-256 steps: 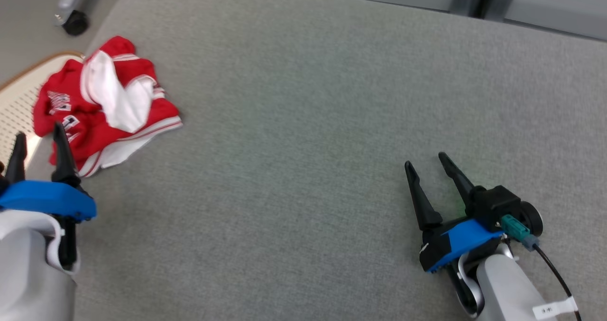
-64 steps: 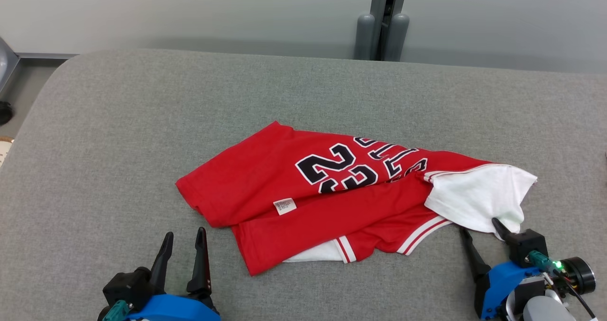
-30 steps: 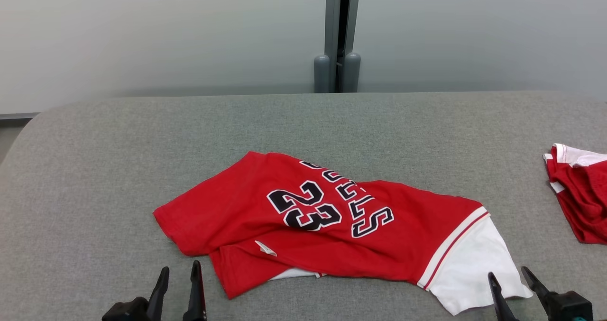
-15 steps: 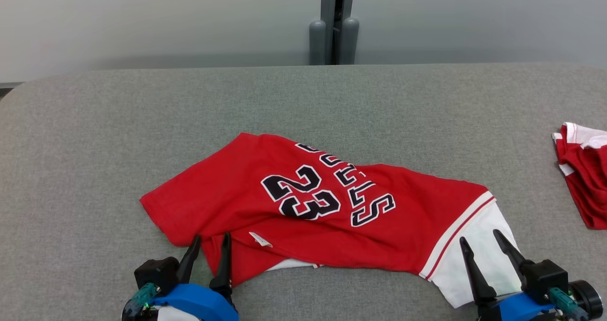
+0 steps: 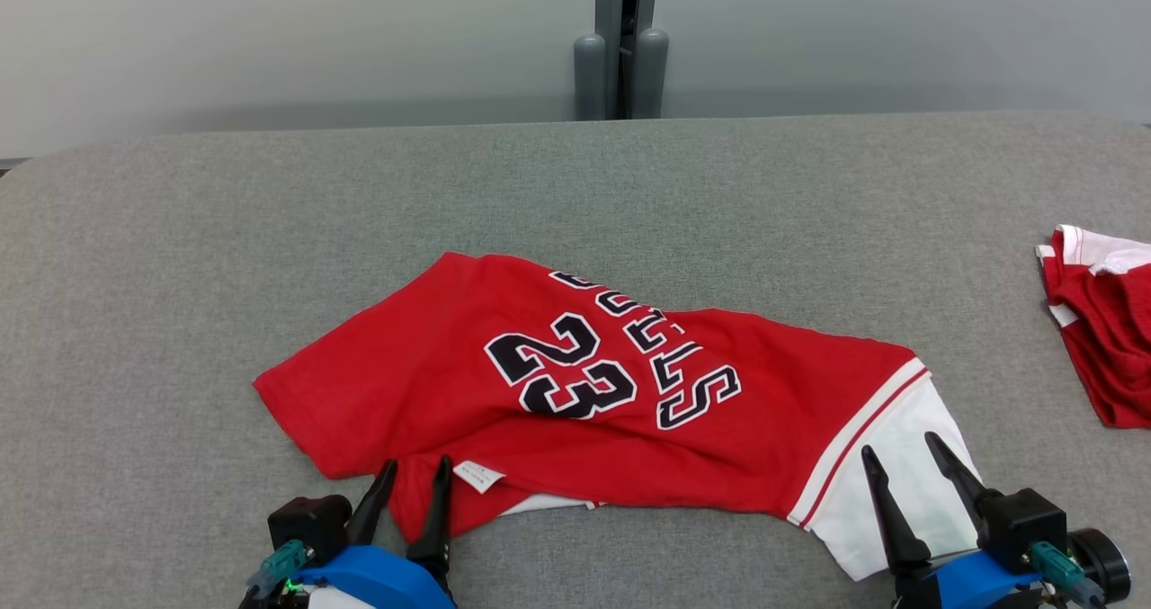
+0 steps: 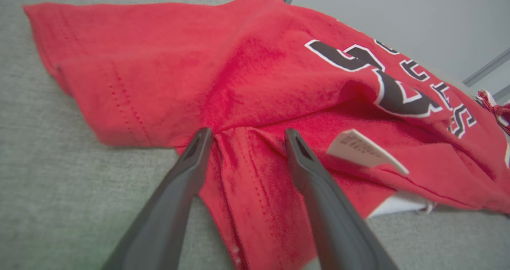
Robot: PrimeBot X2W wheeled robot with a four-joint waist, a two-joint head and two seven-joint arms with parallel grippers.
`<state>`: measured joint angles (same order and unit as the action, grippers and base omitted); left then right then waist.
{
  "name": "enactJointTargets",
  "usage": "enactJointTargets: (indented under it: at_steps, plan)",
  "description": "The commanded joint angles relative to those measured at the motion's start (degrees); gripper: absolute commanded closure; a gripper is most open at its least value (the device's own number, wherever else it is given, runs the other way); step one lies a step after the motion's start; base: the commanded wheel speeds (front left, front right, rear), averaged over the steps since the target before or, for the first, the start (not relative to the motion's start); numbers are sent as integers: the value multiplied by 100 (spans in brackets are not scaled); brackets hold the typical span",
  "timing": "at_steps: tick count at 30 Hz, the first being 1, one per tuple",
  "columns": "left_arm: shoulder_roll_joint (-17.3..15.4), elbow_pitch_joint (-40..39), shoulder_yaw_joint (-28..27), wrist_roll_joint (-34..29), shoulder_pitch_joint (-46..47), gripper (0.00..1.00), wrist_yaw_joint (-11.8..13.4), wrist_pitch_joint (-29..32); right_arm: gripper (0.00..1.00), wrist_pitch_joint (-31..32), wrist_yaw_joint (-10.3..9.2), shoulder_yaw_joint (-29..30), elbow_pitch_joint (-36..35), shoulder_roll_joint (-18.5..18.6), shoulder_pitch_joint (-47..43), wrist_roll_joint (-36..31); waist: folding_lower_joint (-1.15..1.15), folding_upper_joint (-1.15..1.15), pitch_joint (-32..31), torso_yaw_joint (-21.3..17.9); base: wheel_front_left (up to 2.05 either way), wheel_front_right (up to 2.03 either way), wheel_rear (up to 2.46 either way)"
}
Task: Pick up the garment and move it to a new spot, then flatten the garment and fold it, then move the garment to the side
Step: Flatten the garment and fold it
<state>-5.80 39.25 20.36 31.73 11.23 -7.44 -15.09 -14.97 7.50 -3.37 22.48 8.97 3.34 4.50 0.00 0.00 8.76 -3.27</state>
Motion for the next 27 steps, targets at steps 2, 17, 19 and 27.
enactJointTargets:
  at_steps: [2,17,19,27]
  plan:
    - [-6,114,-7,27,-65,0,-8,3,0,-28,-2,9,9,-26,11,-22,0,0,2,14,0,0,0]
    - [-25,-924,-74,-401,-248,100,-7,-5,0,-25,-2,104,160,-80,-157,121,0,0,-383,450,0,0,0]
    - [-37,-1240,-46,-478,-366,100,-7,-5,0,-24,-2,111,183,-103,-205,152,0,0,-514,585,0,0,0]
    - [-250,-1729,412,-580,-1239,21,-7,-5,0,-24,-2,28,296,-211,-296,204,0,0,-840,857,0,0,0]
